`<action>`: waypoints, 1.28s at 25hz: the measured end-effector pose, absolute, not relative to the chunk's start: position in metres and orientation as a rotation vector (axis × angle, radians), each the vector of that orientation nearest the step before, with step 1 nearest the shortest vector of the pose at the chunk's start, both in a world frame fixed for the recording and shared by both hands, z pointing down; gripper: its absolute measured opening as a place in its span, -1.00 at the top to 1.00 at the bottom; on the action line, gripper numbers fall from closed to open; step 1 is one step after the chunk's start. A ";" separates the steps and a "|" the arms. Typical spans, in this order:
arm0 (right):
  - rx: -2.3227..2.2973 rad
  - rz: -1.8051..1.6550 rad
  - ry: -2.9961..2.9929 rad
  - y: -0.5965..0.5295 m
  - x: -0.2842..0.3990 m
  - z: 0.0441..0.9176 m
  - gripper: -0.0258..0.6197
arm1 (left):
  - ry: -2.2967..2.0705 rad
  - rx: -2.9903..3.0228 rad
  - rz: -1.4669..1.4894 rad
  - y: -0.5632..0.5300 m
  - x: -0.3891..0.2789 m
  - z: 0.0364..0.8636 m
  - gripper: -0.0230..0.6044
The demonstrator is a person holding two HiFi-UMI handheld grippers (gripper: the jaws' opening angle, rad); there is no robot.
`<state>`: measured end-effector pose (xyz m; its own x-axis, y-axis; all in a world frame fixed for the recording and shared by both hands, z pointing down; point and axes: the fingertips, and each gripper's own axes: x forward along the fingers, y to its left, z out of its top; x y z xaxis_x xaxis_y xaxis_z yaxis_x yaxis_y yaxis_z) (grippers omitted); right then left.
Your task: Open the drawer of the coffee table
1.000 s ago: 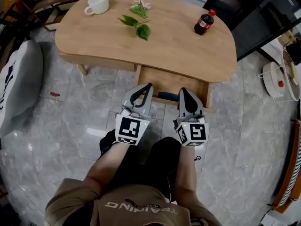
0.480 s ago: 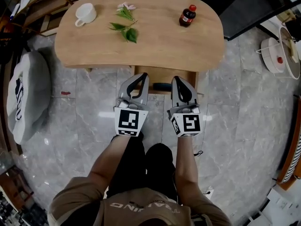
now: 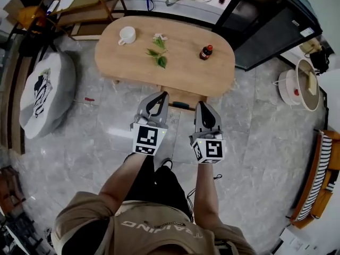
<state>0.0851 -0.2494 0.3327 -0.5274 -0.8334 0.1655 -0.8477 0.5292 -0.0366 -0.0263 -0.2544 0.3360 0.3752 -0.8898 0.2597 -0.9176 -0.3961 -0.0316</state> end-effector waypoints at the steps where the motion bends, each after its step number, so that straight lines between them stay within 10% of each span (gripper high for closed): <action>1: 1.436 0.154 -2.634 -0.247 0.084 0.315 0.90 | -1.666 2.504 0.344 -0.254 -0.027 0.316 0.92; 14: 1.461 0.008 -2.668 -0.233 0.058 0.117 0.90 | -1.678 2.562 0.286 -0.228 -0.075 0.134 0.92; 32: 1.557 -0.050 -2.691 -0.246 0.024 0.055 0.90 | -1.606 2.649 0.135 -0.256 -0.114 0.078 0.92</action>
<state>0.0243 -0.2462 0.0554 -0.4983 -0.8669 0.0116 -0.8659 0.4983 0.0436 -0.1140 -0.2565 0.0780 0.4598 -0.8829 0.0953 -0.8864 -0.4628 -0.0102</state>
